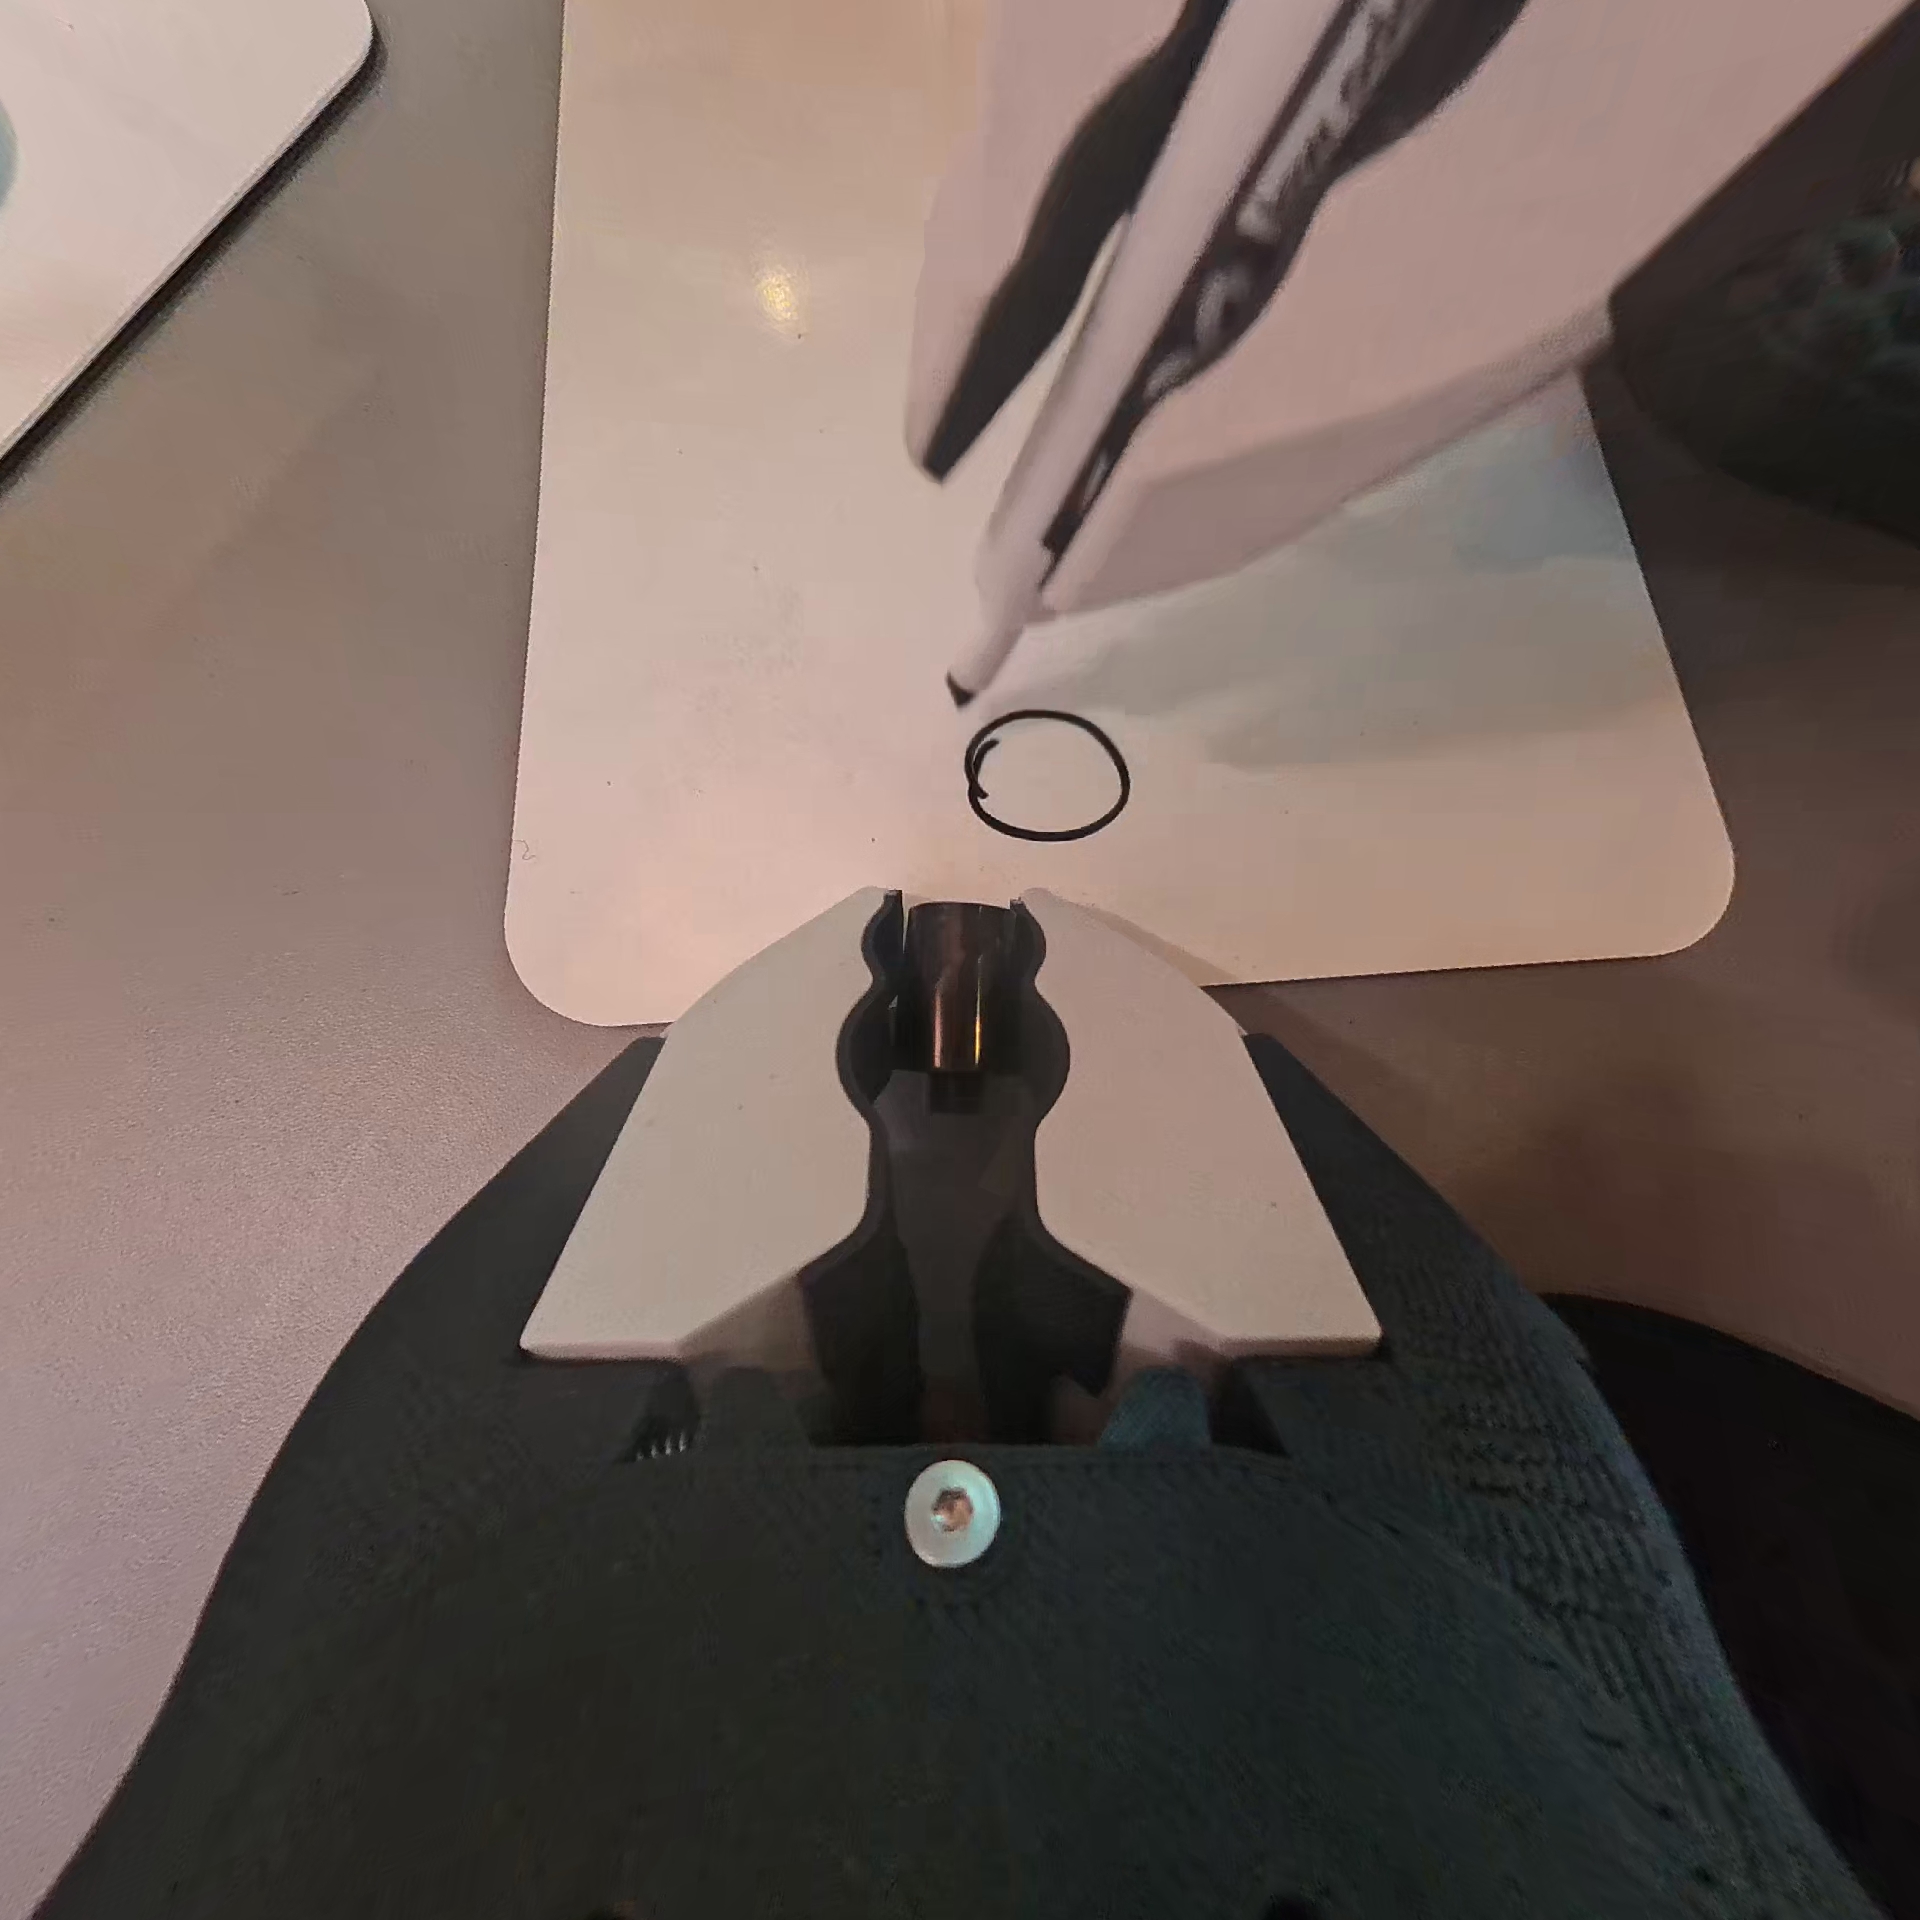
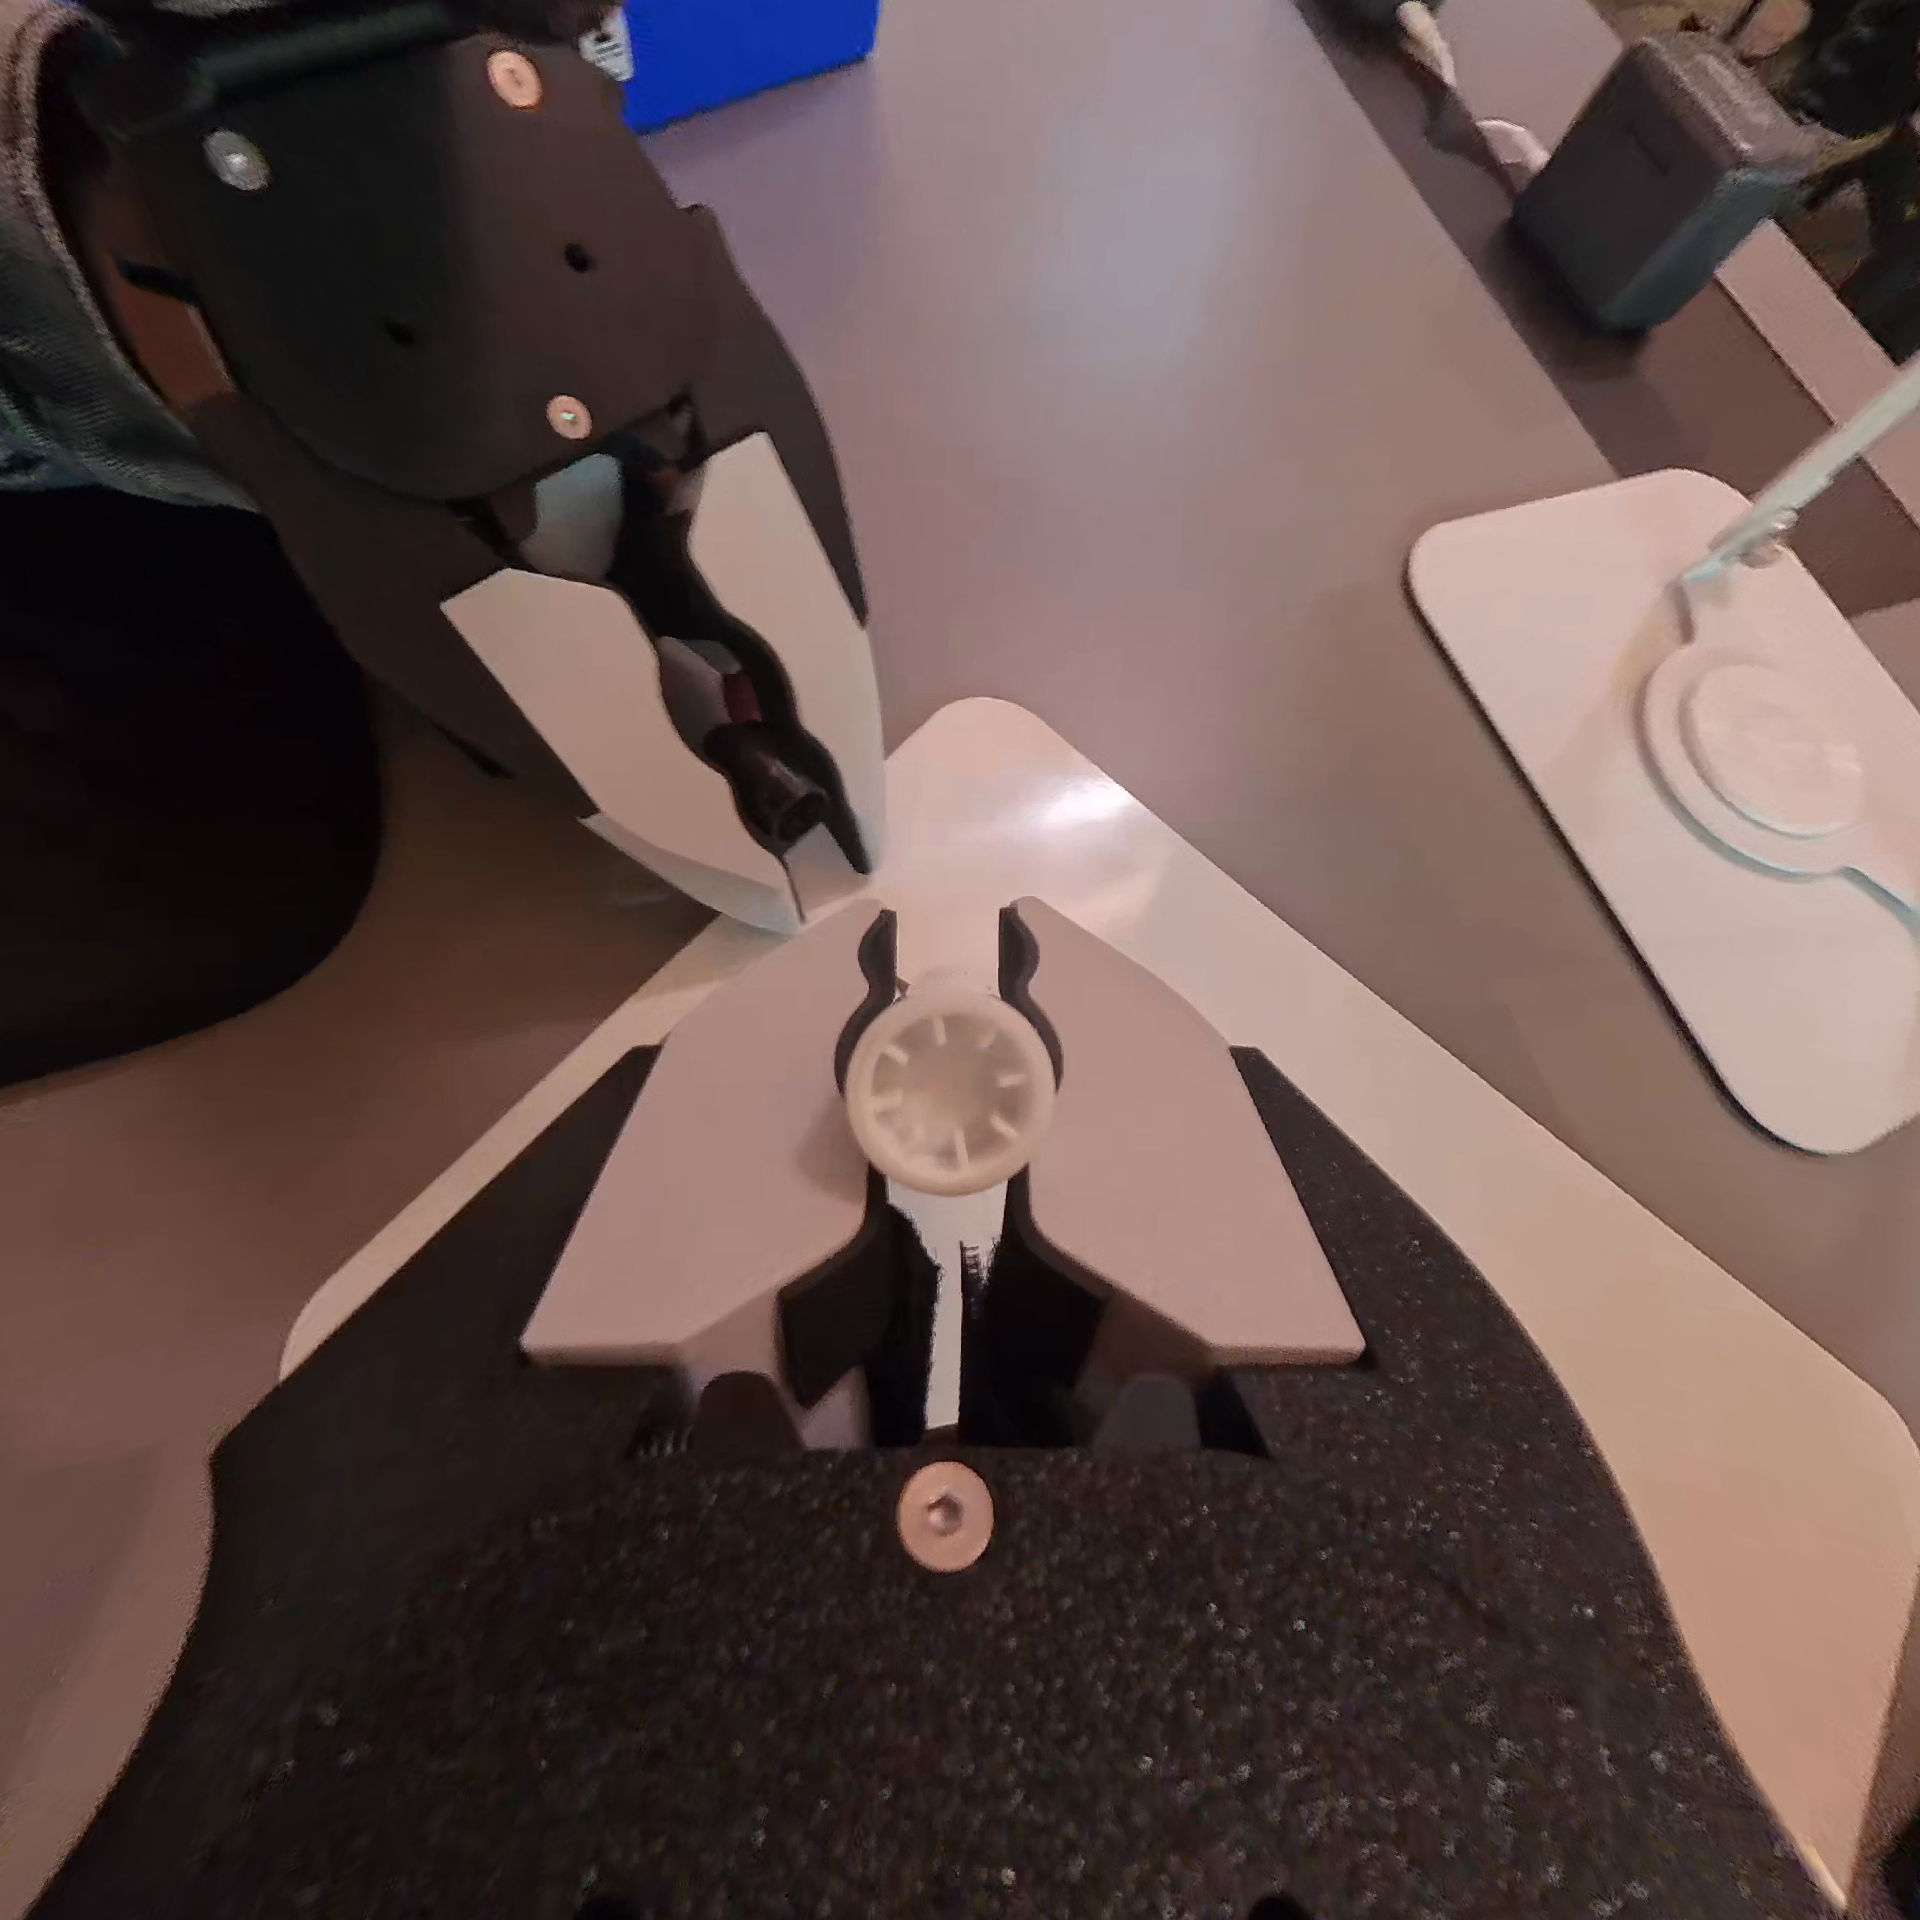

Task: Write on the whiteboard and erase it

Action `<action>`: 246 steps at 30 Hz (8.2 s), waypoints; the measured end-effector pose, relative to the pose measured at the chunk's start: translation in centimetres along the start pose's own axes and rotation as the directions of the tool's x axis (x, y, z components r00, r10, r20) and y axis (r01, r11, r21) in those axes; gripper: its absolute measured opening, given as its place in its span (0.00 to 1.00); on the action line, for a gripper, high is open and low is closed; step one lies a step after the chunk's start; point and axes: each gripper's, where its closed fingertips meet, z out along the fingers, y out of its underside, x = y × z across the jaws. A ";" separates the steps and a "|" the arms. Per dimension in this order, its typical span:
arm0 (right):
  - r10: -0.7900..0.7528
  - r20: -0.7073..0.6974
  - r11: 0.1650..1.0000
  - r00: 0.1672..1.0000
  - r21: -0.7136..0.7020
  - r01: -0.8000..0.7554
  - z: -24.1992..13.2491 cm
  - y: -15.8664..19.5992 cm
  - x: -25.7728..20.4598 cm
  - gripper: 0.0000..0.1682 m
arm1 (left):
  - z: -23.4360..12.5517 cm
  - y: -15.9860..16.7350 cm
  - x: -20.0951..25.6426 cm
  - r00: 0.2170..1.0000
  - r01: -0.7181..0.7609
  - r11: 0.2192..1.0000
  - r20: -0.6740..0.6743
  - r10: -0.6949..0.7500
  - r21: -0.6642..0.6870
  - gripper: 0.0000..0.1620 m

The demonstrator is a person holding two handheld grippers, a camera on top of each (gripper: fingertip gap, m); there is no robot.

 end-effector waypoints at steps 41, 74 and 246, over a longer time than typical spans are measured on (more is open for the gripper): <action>0.070 -0.027 0.996 0.997 -0.052 -0.072 0.1 1.2 0.2 0.11 | 0.0 0.0 0.1 1.000 -0.001 1.000 -0.003 0.001 0.007 0.12; 0.162 -0.215 0.976 0.963 -0.106 -0.188 -3.3 5.2 6.3 0.11 | 0.0 0.0 0.1 1.000 -0.006 1.000 -0.006 0.006 0.013 0.12; 0.349 0.152 0.720 0.925 0.587 -0.369 -7.3 -1.0 2.7 0.23 | -2.8 -5.4 0.0 0.983 -0.132 0.915 0.166 0.073 0.381 0.19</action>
